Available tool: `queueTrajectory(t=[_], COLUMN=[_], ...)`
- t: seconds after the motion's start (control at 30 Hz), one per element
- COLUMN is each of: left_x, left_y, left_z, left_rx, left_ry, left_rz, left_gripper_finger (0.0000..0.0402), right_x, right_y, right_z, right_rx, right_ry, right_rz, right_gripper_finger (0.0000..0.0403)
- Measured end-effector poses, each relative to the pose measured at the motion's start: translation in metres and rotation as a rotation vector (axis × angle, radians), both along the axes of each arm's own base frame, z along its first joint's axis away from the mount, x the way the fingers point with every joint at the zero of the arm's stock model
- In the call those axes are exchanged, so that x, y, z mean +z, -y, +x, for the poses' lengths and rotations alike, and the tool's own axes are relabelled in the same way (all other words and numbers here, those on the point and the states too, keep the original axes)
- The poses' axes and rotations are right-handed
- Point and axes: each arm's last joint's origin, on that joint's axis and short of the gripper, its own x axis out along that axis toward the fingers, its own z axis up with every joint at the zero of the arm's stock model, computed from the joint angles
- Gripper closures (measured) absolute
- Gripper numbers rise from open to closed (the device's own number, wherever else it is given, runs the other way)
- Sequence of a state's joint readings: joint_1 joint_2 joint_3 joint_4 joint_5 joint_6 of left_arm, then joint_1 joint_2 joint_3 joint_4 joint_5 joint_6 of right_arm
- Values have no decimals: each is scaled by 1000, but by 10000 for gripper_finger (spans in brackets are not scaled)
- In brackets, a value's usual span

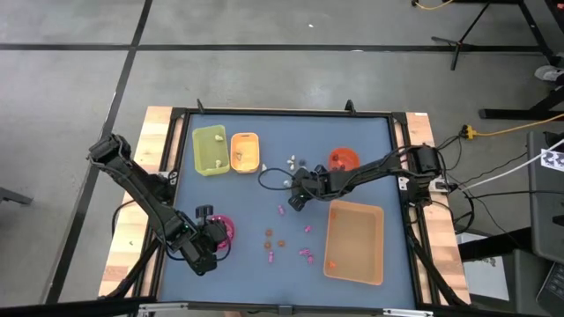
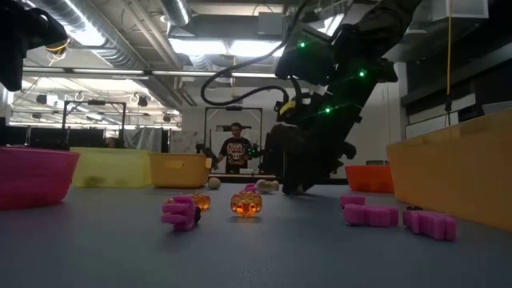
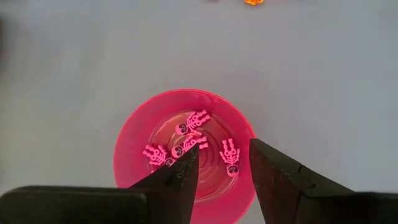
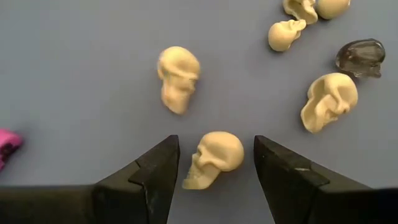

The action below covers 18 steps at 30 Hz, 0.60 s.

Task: Sort Halloween decoration
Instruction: Put the white skull toy into the yellow bin

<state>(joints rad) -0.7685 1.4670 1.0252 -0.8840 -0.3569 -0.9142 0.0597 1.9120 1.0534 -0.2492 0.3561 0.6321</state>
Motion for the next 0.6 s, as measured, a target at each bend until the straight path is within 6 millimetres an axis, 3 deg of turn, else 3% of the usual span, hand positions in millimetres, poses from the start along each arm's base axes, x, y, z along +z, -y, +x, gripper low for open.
queueTrajectory(t=[0.4, 0.6], left_x=[0, 0], left_y=[0, 0], left_z=[0, 0], left_rx=[0, 0], left_ry=[2, 2], left_rz=[-1, -1], left_gripper_finger=[276, 276], right_x=[0, -1], right_y=[0, 0], right_z=[0, 0], right_rx=[0, 4], right_ry=[-2, 3], right_rz=[1, 7], right_gripper_finger=[195, 240])
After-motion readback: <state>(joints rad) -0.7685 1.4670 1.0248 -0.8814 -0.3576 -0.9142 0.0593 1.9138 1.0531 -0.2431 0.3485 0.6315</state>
